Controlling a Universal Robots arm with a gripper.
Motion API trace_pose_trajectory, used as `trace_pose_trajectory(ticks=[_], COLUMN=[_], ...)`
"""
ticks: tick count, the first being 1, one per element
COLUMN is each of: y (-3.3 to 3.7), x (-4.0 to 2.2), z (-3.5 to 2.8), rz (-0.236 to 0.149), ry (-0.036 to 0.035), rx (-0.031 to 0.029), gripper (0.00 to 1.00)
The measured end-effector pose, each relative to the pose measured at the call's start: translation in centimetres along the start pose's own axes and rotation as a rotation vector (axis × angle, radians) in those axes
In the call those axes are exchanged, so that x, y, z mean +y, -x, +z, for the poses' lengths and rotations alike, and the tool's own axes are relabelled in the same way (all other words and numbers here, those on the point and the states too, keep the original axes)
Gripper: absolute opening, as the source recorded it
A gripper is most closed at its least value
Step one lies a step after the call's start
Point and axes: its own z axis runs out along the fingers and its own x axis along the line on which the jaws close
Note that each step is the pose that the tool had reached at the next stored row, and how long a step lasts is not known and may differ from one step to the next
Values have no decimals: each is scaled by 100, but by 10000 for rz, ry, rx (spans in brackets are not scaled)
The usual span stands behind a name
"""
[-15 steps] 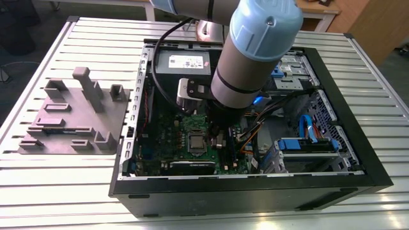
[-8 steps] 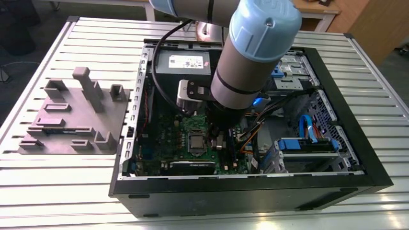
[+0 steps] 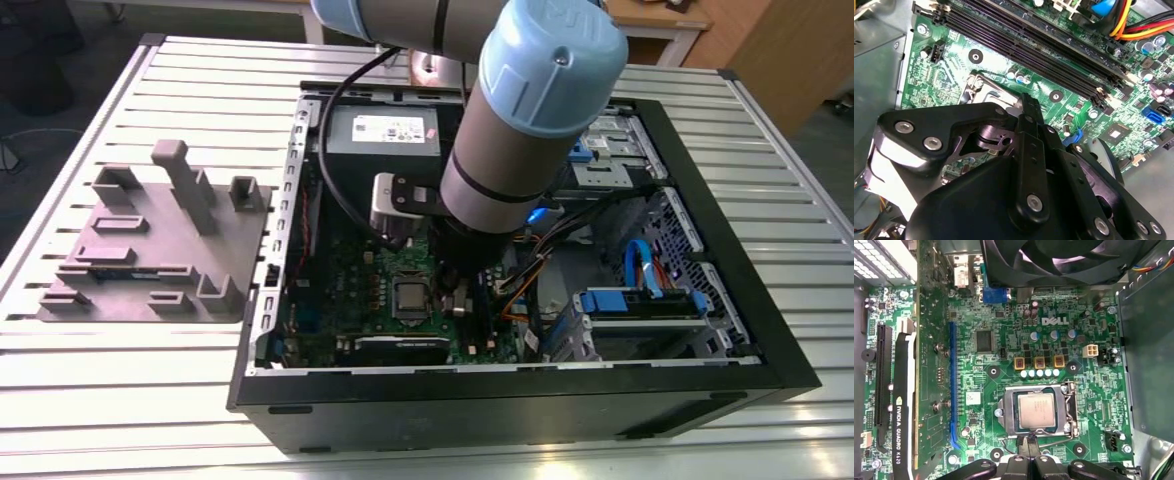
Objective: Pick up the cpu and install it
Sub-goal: 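Install the first cpu locking lever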
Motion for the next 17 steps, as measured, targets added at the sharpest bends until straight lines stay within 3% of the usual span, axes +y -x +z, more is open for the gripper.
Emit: trace_pose_trajectory(ticks=[8, 17], y=[-11, -12], x=[-11, -12], z=[76, 90], rz=[-101, -141], ry=[1, 1], rx=[36, 50], gripper=[10, 10])
